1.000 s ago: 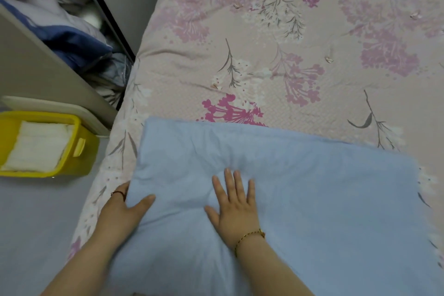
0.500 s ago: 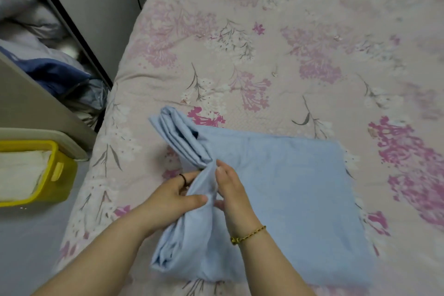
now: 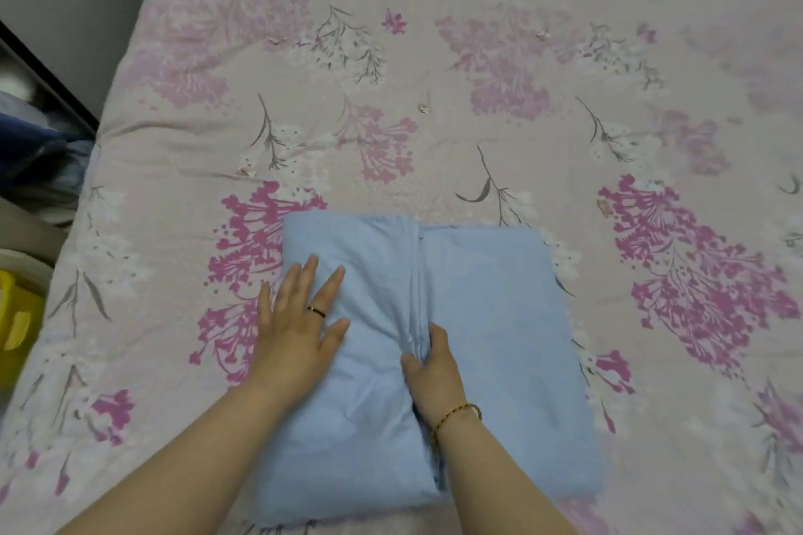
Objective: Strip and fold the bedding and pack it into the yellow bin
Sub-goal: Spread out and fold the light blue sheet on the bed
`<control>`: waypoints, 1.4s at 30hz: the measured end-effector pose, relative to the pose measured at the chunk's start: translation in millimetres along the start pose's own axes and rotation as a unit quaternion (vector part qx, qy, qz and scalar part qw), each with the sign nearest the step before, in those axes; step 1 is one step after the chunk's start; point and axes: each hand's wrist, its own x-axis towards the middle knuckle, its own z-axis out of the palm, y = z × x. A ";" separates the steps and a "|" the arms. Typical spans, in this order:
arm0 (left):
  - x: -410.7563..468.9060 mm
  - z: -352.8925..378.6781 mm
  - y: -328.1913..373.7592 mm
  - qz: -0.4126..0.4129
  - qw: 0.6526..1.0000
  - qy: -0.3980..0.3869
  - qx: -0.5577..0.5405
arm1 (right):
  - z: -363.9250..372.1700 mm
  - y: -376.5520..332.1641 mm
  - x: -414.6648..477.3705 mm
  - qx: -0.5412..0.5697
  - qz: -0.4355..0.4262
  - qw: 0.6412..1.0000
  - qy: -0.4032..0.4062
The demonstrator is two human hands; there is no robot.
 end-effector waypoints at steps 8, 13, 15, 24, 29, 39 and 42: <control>48.5 59.0 -6.5 0.054 0.969 -0.127 0.206 | -5.6 13.0 19.7 -0.144 -0.060 0.986 -0.049; 51.3 57.3 -2.2 0.016 0.974 -0.141 0.176 | 0.0 12.5 8.9 -0.221 -0.021 0.971 -0.089; 49.1 60.2 -5.3 0.031 0.982 -0.080 0.169 | 3.1 30.3 -5.3 -0.343 -0.044 0.938 0.006; -15.4 18.8 -27.7 -0.293 0.927 -0.021 -0.233 | 17.5 40.9 -14.5 -0.386 -0.218 0.882 0.159; -36.9 10.4 -30.9 -0.392 0.853 -0.092 -0.331 | 39.4 24.5 -0.5 -0.431 -0.181 0.880 0.083; -55.1 -55.1 -19.2 -0.306 0.837 -0.061 -0.449 | 61.1 -4.1 -26.6 -0.199 -0.113 0.973 0.005; -67.2 -95.4 -33.3 -0.293 0.851 -0.020 -0.436 | 96.1 -24.1 -43.2 -0.139 -0.115 0.982 -0.061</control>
